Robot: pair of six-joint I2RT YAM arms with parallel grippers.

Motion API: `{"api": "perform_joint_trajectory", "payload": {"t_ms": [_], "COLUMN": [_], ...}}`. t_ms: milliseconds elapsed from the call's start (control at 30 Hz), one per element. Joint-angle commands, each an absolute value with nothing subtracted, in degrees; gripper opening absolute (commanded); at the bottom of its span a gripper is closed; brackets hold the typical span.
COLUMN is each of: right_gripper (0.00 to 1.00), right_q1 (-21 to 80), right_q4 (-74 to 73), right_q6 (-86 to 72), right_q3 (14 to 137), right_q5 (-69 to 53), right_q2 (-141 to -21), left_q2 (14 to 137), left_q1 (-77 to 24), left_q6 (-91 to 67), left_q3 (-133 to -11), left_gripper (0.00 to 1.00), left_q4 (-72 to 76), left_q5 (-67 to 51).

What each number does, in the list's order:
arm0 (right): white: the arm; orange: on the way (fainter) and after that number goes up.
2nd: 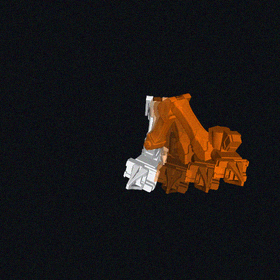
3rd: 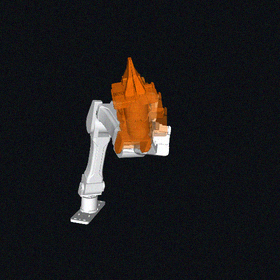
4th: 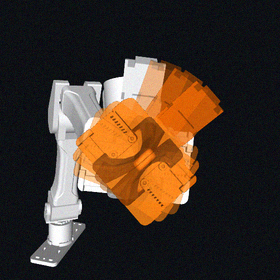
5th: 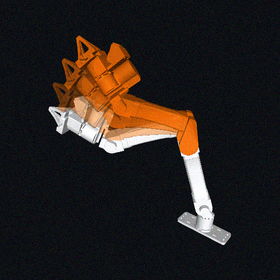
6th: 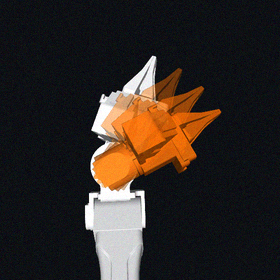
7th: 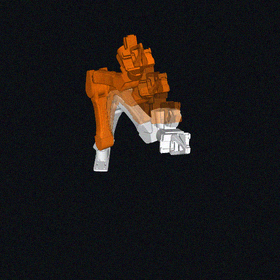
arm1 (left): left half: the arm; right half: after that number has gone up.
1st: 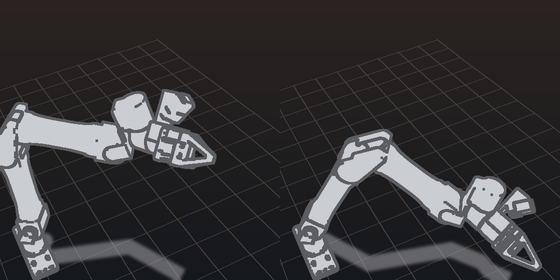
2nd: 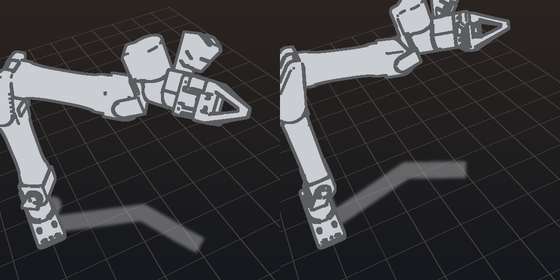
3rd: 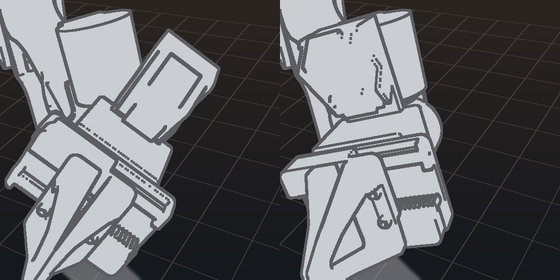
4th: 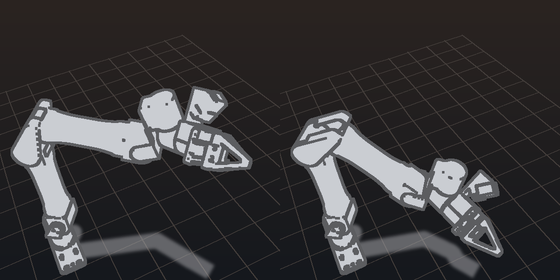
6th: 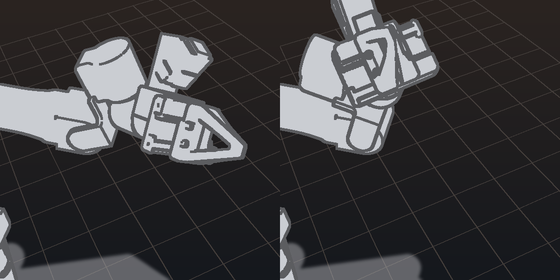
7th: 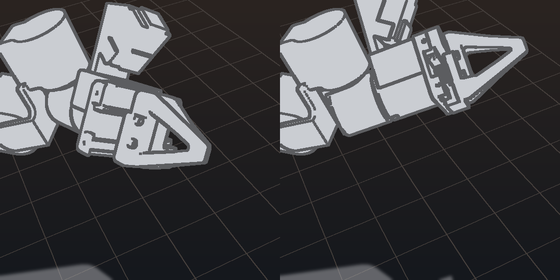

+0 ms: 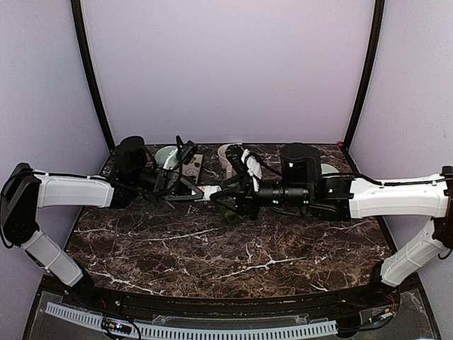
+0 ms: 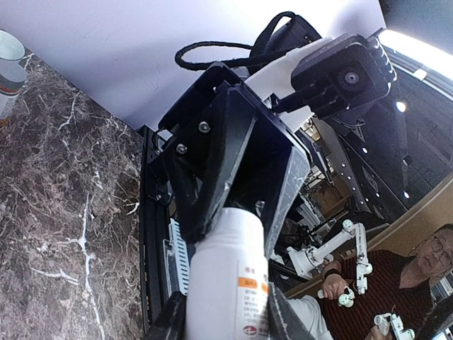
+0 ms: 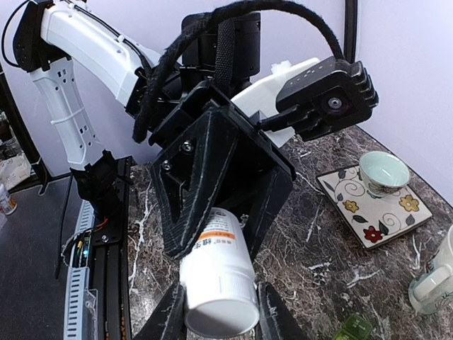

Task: Sort the pills into containers
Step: Unscrew the lid of the pill bottle.

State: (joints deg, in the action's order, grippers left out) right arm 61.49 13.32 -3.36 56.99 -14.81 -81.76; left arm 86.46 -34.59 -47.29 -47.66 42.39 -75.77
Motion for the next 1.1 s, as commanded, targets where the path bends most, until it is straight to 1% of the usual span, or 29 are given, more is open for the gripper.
{"api": "perform_joint_trajectory", "payload": {"t_ms": [0,67,133,233,467,733,833,900,933,1067], "right_gripper": [0.40,0.52,0.60,0.64,0.65,0.64,0.61,0.61,0.57,0.53], "right_q1": [61.9,61.9,61.9,61.8,61.8,61.4,59.1,57.2,56.2,52.7], "right_q4": [8.0,8.6,8.8,8.6,8.9,8.9,9.9,11.3,11.8,16.4], "right_q6": [-1.7,-2.4,-3.4,-4.5,-9.3,-21.7,-29.5,-30.4,-37.7,-47.0], "right_q3": [55.7,55.9,55.9,56.3,54.0,51.5,51.5,51.5,51.5,51.4], "right_q5": [-8.2,-8.3,-8.7,-9.6,-9.2,-6.4,-8.8,-9.2,-12.4,-18.6], "right_q2": [-85.8,-85.3,-84.6,-83.8,-79.6,-74.5,-74.2,-74.3,-74.4,-75.3], "left_q2": [85.1,85.1,84.9,84.2,81.7,77.5,76.3,75.4,74.9,73.8], "left_q1": [-36.6,-36.7,-36.7,-36.7,-36.5,-36.5,-36.5,-36.5,-36.5,-36.6], "left_q6": [-47.0,-45.9,-43.9,-39.3,-28.3,-17.9,-15.6,-14.2,-13.5,-11.4], "left_q3": [-51.4,-51.5,-51.8,-52.4,-53.7,-52.0,-51.2,-50.5,-50.1,-49.1], "left_gripper": [0.00,0.00,0.00,0.00,0.00,0.00,0.00,0.00,0.00,0.00], "left_q4": [46.8,45.6,43.4,37.8,25.9,18.7,18.3,17.9,17.6,16.7], "left_q5": [-76.2,-75.7,-74.9,-72.4,-64.0,-50.8,-48.6,-47.3,-46.8,-46.5]}}
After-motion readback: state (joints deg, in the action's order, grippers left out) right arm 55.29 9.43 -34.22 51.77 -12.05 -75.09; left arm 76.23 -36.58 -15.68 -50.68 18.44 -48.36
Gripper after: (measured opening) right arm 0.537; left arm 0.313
